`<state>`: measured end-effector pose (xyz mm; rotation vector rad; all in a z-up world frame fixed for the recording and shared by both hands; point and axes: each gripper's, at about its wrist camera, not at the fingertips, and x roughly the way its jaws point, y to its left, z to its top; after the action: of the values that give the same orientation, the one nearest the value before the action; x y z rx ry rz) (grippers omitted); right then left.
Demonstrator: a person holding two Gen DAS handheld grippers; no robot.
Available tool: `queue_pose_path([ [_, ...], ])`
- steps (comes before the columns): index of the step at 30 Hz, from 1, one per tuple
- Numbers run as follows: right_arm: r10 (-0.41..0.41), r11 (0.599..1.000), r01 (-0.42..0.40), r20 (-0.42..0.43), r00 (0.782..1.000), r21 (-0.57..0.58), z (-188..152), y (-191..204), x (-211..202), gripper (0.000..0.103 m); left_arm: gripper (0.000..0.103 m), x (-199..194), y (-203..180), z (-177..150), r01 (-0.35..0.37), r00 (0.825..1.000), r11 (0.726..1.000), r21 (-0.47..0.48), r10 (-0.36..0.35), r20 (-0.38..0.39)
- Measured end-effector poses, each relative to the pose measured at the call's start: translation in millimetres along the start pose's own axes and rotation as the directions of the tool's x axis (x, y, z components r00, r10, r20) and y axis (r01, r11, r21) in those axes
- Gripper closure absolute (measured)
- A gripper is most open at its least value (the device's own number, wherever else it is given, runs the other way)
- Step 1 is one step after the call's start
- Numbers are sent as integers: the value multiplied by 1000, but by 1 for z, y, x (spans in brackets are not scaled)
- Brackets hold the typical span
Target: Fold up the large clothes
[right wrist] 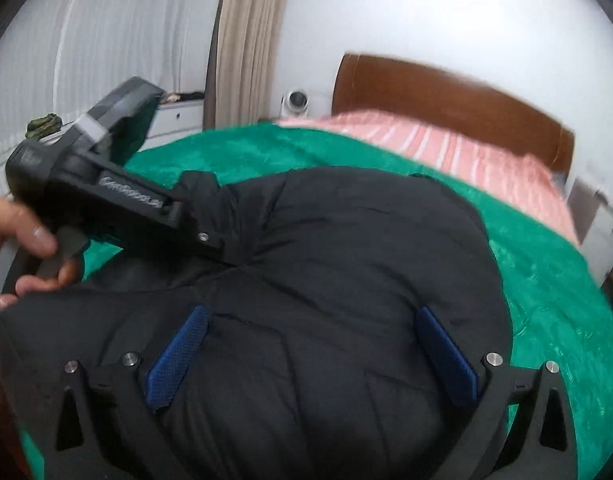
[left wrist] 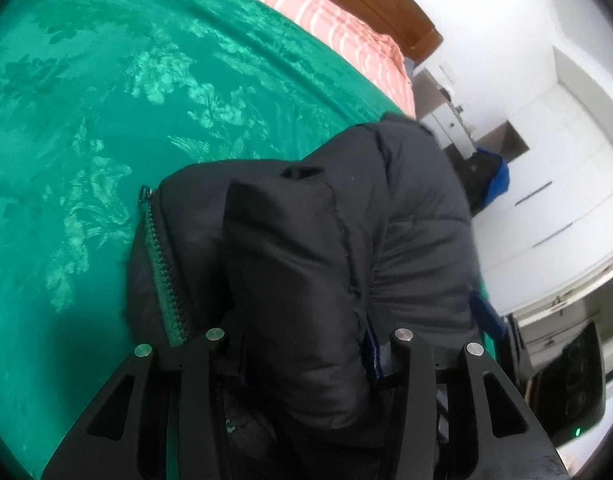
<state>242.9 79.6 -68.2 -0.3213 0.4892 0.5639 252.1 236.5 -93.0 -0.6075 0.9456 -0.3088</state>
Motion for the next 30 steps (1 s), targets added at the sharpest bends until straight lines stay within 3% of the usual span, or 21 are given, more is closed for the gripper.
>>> queue_pose_path([
  [6,37,999,-36,62,997,-11,-24,-14,14,0,58,20,2,-1,-7,1000,1000,21,7,24],
  [11,59,998,-59,0,998,-31,-15,-15,23,0,58,26,-6,3,-74,997,997,34,74,0],
  [14,80,995,-81,-26,996,-50,-2,-3,-5,0,57,22,-14,5,-112,993,991,71,114,-22],
  [16,125,991,-122,54,991,-62,2,16,-44,0,56,22,-15,7,-112,993,991,72,114,-36],
  [17,129,986,-119,80,988,-121,1,35,-59,0,56,21,-14,9,-108,993,992,67,111,-43],
  [20,78,954,-58,56,995,-294,-16,81,-57,1,56,21,-10,11,-91,993,995,45,94,-66],
  [23,72,962,-82,-46,996,-259,-41,87,-27,1,56,17,-6,11,-79,993,996,36,82,-88],
  [30,28,936,-24,6,1000,-352,-62,103,-22,0,53,16,3,4,-64,996,998,-26,62,-57],
])
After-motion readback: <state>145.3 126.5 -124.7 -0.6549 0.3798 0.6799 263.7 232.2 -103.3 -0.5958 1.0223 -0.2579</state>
